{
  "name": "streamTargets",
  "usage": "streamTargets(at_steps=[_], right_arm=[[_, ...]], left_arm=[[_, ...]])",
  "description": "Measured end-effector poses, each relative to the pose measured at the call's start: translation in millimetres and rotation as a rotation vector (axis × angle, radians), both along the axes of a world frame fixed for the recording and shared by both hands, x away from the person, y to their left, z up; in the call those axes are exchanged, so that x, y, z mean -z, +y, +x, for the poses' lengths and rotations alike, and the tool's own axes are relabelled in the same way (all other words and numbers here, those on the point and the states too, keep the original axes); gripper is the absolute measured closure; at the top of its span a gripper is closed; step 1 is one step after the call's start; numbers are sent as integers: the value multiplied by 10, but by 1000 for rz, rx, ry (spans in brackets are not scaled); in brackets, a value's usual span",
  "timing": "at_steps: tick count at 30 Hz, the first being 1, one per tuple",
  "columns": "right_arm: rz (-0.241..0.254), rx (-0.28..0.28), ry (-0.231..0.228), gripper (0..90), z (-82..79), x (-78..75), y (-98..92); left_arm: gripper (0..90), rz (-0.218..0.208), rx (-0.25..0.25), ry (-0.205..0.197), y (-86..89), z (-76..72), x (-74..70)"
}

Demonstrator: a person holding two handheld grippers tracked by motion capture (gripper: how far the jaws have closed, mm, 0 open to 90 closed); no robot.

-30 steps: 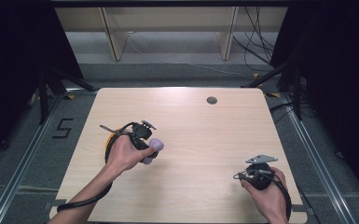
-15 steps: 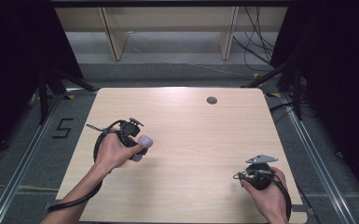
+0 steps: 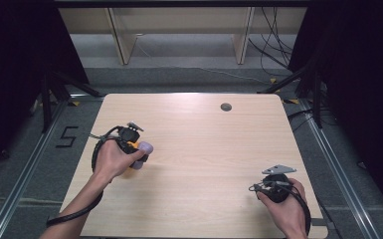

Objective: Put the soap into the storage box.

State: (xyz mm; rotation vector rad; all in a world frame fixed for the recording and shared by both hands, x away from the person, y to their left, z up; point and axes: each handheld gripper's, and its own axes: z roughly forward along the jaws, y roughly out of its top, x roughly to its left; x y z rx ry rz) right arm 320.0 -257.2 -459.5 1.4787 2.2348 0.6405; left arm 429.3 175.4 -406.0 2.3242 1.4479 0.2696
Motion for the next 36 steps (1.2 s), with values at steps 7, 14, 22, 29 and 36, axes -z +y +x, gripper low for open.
streamTargets(at_steps=[7, 14, 22, 29, 36], right_arm=[[4, 0, 0, 544, 0, 2, 1], [4, -4, 2, 544, 4, 7, 2], [3, -1, 3, 544, 2, 6, 2], [3, -2, 5, 544, 2, 8, 4], [4, -1, 8, 543, 1, 9, 2]], left_arm=[[493, 18, -78, 7, 79, 65, 24], [493, 9, -174, -5, 244, 181, 63], [493, 49, -232, 20, 354, 308, 118], [493, 61, -267, 23, 393, 390, 191], [493, 58, -268, 23, 410, 434, 244]])
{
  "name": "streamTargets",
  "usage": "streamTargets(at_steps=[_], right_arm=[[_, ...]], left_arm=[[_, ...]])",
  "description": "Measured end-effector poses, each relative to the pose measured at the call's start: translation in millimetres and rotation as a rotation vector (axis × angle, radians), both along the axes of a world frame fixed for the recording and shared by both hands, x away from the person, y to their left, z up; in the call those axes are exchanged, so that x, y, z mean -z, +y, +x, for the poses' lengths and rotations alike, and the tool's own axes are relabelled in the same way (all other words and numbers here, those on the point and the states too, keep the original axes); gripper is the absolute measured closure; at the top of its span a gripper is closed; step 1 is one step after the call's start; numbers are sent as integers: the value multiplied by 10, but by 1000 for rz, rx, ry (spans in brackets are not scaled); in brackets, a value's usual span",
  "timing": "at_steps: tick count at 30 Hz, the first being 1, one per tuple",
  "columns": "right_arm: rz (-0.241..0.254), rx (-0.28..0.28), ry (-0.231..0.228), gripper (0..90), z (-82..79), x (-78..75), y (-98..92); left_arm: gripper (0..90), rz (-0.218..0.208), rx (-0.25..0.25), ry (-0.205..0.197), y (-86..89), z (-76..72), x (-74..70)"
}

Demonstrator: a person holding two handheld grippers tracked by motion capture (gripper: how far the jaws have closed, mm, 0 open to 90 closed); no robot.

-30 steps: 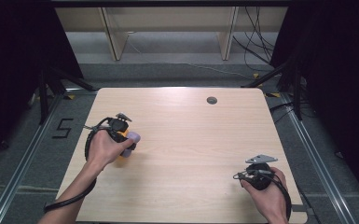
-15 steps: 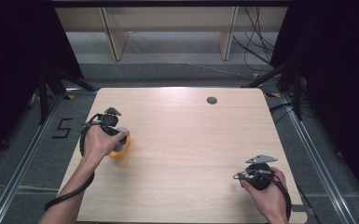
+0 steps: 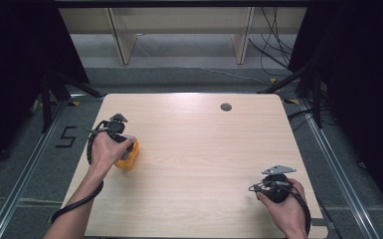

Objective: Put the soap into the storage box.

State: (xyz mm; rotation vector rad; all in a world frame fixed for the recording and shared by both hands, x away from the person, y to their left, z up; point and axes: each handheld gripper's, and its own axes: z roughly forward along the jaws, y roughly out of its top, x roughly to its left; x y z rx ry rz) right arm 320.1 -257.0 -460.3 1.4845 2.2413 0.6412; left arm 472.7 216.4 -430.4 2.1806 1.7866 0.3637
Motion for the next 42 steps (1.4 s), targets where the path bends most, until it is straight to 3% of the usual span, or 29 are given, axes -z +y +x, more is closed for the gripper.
streamTargets(at_steps=[16, 25, 28, 30, 33, 35, 36, 40, 42], right_arm=[[1, -1, 4, 542, 2, 6, 5], [7, -8, 7, 539, 5, 11, 4], [10, -18, 5, 538, 12, 18, -2], [9, -4, 10, 536, 4, 15, 5], [9, -5, 9, 534, 5, 14, 5], [6, -3, 11, 533, 2, 11, 2], [7, -4, 12, 533, 2, 12, 0], [9, -2, 8, 526, 2, 12, -4], [10, 2, 8, 525, 2, 9, -7]], left_arm=[[492, 1, 4, 12, 18, 42, 95], [487, 6, 39, 9, 19, 53, 134], [489, -2, 35, -16, 32, 45, 114], [421, -26, 39, -18, 56, 32, 32], [368, -29, 58, -49, 68, -4, -24], [336, -48, 45, -55, 66, -35, -44], [318, -33, 95, -78, 120, -66, -76], [252, -55, 124, -116, 200, -148, -104], [248, -82, 143, -163, 317, -267, -123]])
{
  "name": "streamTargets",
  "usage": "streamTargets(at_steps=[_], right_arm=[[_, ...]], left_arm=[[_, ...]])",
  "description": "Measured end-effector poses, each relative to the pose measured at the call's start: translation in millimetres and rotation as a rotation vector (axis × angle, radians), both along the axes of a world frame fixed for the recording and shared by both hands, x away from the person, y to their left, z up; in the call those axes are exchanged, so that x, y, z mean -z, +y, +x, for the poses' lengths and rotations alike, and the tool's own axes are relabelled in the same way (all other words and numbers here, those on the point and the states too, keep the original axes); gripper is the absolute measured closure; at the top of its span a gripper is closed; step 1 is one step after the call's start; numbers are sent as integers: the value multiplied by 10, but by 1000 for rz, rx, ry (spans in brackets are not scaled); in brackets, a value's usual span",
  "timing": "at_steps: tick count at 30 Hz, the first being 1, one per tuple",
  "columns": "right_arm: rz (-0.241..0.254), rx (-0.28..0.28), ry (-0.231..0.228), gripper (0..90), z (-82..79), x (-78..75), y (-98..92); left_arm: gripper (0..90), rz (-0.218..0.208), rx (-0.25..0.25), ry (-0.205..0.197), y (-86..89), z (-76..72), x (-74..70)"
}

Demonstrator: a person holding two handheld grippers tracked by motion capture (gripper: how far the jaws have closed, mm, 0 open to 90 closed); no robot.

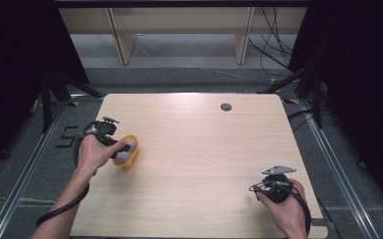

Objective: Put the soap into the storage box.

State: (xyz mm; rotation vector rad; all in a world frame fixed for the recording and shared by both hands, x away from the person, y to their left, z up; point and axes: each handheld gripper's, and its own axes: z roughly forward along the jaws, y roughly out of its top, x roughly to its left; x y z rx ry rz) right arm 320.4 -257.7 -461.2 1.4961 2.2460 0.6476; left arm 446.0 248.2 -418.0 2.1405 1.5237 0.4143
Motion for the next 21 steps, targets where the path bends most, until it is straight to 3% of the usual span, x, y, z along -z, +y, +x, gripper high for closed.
streamTargets(at_steps=[1, 3, 4, 5, 6, 9, 12, 13, 15, 18, 19, 21], right_arm=[[1, 1, -1, 524, 0, -1, -1], [4, 2, -5, 524, 0, -1, -3], [6, 1, -6, 521, 2, 0, -4], [6, 1, -6, 521, 2, 0, -4], [7, 1, -7, 518, 2, 1, -3], [9, 0, -9, 514, 3, 2, -4], [10, -5, -17, 505, 4, 1, -2], [10, -5, -17, 505, 4, 1, -2], [15, -10, -23, 503, 1, -4, -2], [27, -21, -29, 502, 3, -7, -3], [27, -28, -36, 499, 1, -13, 5], [35, -39, -47, 495, 0, -12, 15]], left_arm=[[247, -11, 12, -30, 63, -59, -6], [244, -20, 15, -43, 97, -96, -8], [237, -52, 34, -81, 195, -204, 15], [234, -52, 34, -81, 195, -204, 15], [230, -90, 36, -122, 283, -323, 64], [235, -108, 51, -138, 371, -450, 117], [241, -184, 58, -194, 494, -726, 317], [247, -184, 58, -194, 494, -726, 317], [267, -250, 21, -237, 532, -943, 513], [292, -233, 28, -252, 547, -1060, 597], [298, -264, 4, -266, 531, -1134, 674], [296, -272, 12, -257, 526, -1148, 702]])
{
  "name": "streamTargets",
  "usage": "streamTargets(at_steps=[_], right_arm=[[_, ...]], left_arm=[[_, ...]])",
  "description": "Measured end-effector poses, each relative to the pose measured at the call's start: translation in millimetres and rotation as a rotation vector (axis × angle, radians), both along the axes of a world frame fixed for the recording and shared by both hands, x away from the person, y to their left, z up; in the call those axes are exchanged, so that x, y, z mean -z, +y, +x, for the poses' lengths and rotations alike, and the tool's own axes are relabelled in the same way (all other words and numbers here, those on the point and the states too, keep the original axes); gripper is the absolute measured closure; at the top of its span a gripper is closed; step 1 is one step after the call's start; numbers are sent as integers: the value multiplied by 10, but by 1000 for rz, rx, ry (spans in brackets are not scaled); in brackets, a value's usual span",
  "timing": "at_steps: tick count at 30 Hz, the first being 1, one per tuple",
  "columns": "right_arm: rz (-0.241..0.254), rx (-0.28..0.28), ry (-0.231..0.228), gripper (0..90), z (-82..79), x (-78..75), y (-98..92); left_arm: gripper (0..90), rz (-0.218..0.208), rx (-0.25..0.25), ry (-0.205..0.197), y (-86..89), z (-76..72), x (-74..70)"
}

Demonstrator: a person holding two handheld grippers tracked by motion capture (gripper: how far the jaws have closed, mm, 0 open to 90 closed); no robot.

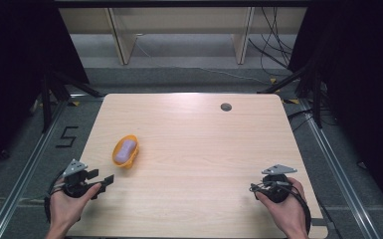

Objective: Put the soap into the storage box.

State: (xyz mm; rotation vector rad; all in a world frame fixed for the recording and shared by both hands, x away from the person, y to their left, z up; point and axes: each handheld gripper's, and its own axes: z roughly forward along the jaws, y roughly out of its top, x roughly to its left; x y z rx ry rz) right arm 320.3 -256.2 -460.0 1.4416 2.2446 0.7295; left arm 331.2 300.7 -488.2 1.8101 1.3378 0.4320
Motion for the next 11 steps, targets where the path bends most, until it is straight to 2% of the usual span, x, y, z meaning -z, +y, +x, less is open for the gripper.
streamTargets(at_steps=[5, 6, 7, 11], right_arm=[[-8, -16, -20, 481, 0, -12, -2], [-11, -26, -37, 481, 5, -13, -15], [-5, -17, -25, 480, -3, -19, -13], [-13, -4, -35, 470, 1, -15, -38]], left_arm=[[293, 1, 2, -19, -7, 7, 21], [291, 1, 8, -16, -8, 10, 22], [291, 1, 21, -15, -6, 17, 31], [288, 3, 31, -12, -12, 22, 43]])
